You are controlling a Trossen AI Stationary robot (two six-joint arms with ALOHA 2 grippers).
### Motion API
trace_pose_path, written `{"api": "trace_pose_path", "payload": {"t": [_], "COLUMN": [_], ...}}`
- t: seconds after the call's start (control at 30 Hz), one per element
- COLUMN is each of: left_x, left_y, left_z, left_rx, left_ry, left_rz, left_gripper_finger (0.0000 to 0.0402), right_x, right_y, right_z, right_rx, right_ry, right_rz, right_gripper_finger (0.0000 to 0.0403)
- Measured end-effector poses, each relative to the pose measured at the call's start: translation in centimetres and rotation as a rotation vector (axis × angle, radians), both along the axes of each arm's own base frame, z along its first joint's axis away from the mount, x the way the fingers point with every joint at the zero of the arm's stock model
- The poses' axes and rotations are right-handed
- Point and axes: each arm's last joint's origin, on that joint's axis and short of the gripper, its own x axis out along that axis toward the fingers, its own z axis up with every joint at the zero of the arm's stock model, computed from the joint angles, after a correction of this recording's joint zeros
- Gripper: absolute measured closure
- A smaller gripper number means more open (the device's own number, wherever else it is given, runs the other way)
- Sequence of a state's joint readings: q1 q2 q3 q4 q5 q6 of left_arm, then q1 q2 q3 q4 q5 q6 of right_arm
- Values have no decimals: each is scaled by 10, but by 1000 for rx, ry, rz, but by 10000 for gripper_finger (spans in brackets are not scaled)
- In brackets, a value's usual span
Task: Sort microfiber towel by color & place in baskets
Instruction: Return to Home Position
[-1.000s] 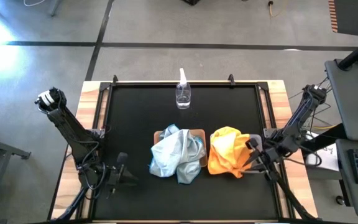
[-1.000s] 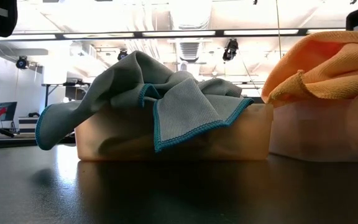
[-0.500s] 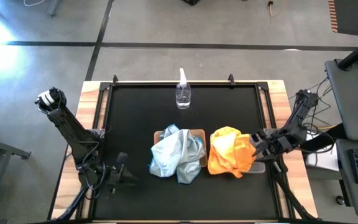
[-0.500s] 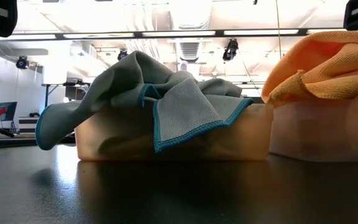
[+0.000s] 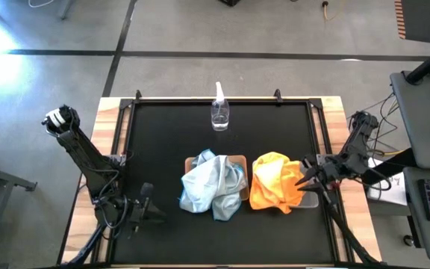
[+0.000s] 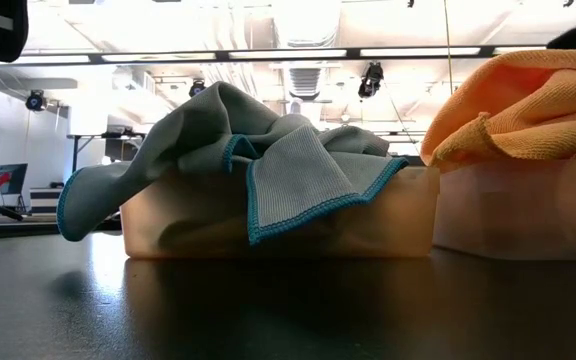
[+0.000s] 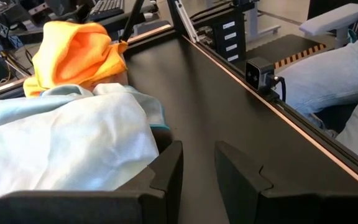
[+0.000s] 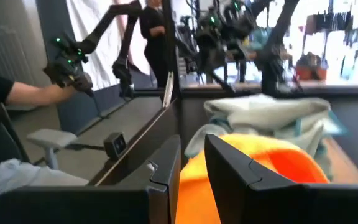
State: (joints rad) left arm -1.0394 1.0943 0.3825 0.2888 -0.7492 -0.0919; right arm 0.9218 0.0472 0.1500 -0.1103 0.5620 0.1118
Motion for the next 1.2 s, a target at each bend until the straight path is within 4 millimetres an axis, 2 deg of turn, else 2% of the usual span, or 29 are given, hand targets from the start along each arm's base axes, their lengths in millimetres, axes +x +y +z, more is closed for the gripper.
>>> {"api": "trace_pose_path", "payload": {"t": [0.13,0.6,0.87,1.2], "left_x": [0,-8,-10,-12], "left_y": [1,16,18,22], "left_z": [-2,-24,-29,-36], "left_rx": [4,-85,-84,-83], "left_ry": [2,-65,-64,-48], "left_rz": [1,25,25,30], "left_gripper_finger": [323,323,323,323], "right_x": [-1,-1,-1,1], "right_y": [-2,0,0,-3], "right_z": [2,-3,-4,-9], "right_rx": [50,40,12,-10], "right_ry": [50,64,61,73], "right_rz": [1,17,5,-116], "right_gripper_finger": [335,335,335,335]}}
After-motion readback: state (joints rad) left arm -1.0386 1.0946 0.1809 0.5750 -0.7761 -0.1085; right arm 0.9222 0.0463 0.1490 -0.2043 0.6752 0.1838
